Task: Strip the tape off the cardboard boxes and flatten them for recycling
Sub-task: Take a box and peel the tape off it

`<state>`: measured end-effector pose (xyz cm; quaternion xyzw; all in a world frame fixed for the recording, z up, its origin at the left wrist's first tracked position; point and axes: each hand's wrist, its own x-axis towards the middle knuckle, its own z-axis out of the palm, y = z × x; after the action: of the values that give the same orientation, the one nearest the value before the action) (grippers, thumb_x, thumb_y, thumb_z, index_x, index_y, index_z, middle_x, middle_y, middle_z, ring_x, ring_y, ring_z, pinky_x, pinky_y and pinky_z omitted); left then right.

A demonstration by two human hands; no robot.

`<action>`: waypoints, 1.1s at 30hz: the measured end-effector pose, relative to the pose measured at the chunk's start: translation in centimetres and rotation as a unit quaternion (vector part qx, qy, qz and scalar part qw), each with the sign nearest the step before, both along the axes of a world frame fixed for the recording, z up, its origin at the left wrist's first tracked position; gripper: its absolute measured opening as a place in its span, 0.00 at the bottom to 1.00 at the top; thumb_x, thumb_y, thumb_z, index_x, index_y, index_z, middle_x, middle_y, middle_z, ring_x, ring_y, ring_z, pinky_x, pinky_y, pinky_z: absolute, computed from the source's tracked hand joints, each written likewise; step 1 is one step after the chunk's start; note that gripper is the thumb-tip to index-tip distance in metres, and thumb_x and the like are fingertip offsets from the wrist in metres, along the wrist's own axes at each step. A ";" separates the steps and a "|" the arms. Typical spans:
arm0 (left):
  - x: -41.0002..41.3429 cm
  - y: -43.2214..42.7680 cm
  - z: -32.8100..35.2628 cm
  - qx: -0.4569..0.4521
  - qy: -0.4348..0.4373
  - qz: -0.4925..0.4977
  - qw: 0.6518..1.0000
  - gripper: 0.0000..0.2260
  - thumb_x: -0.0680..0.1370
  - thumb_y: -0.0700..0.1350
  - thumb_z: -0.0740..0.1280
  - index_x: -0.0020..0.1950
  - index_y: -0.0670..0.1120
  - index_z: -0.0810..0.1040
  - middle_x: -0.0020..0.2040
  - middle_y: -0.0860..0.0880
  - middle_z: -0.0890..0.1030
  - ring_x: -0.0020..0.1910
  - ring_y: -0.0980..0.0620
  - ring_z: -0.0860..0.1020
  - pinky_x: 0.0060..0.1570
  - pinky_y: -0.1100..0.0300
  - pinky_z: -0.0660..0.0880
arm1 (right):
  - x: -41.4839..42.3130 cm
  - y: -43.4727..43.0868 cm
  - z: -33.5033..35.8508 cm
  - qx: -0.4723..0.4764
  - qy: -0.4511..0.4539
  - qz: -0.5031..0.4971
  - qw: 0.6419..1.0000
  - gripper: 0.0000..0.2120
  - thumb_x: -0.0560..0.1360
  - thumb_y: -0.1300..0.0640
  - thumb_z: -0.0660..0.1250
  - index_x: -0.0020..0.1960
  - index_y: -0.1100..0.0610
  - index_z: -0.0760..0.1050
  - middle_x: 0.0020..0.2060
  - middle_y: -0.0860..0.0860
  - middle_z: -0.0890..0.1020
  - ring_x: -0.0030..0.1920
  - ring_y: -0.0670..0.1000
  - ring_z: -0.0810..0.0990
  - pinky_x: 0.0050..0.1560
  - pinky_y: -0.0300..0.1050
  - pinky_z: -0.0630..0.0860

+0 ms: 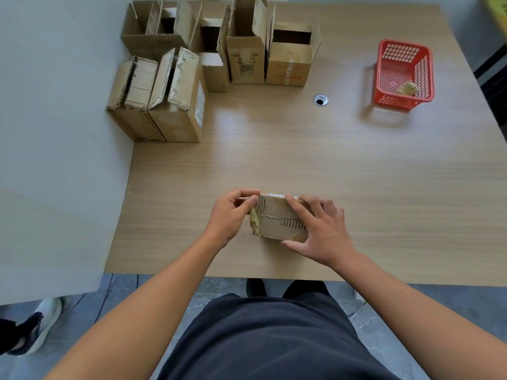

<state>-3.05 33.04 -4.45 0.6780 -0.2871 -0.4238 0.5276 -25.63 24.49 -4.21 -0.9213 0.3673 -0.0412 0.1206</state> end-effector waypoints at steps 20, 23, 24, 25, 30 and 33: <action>0.7 -4.8 -0.8 0.068 -0.044 0.035 0.996 0.04 0.81 0.39 0.68 0.50 0.48 0.80 0.42 0.50 0.80 0.39 0.53 0.76 0.41 0.59 0.76 | 0.9 -3.6 0.2 0.066 0.063 0.006 0.996 0.52 0.66 0.18 0.56 0.83 0.39 0.46 0.76 0.44 0.61 0.74 0.52 0.58 0.69 0.57 0.63; 0.3 -5.7 -1.0 0.086 0.003 0.079 0.993 0.03 0.81 0.39 0.68 0.49 0.46 0.78 0.42 0.47 0.79 0.37 0.53 0.76 0.37 0.60 0.73 | 1.1 -4.1 0.1 0.078 0.071 0.008 0.994 0.52 0.66 0.17 0.53 0.83 0.38 0.45 0.76 0.43 0.60 0.74 0.52 0.56 0.70 0.58 0.62; 0.2 -6.1 -1.1 0.093 0.033 0.096 0.990 0.04 0.81 0.39 0.68 0.49 0.46 0.77 0.42 0.46 0.79 0.37 0.52 0.76 0.39 0.58 0.74 | 1.2 -4.4 0.1 0.080 0.072 0.008 0.994 0.52 0.66 0.17 0.52 0.83 0.38 0.45 0.76 0.43 0.60 0.74 0.52 0.56 0.70 0.58 0.62; 0.0 -6.3 -1.1 0.100 0.064 0.115 0.986 0.04 0.82 0.38 0.67 0.48 0.46 0.77 0.43 0.45 0.79 0.38 0.51 0.76 0.41 0.57 0.75 | 1.3 -4.6 0.1 0.085 0.074 0.008 0.994 0.52 0.65 0.16 0.51 0.83 0.38 0.44 0.76 0.43 0.59 0.74 0.52 0.56 0.71 0.58 0.62; -1.4 -5.5 -0.6 0.060 0.185 0.174 0.965 0.10 0.85 0.38 0.59 0.52 0.47 0.79 0.47 0.45 0.83 0.40 0.53 0.81 0.37 0.63 0.79 | 1.6 -5.4 0.2 0.120 0.076 -0.013 0.990 0.52 0.63 0.16 0.50 0.82 0.36 0.42 0.76 0.42 0.58 0.75 0.51 0.54 0.72 0.58 0.61; -2.0 -4.2 -0.2 0.013 0.116 0.092 0.989 0.12 0.86 0.43 0.58 0.55 0.48 0.83 0.59 0.41 0.81 0.53 0.50 0.81 0.54 0.58 0.79 | 1.6 -5.4 0.0 0.119 0.076 -0.014 0.990 0.52 0.63 0.16 0.50 0.82 0.36 0.42 0.76 0.42 0.58 0.74 0.51 0.54 0.71 0.59 0.61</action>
<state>-5.01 28.86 -4.68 0.6545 -0.1550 -0.4525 0.5855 -24.07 19.11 -4.21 -0.8956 0.3907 0.0716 0.2002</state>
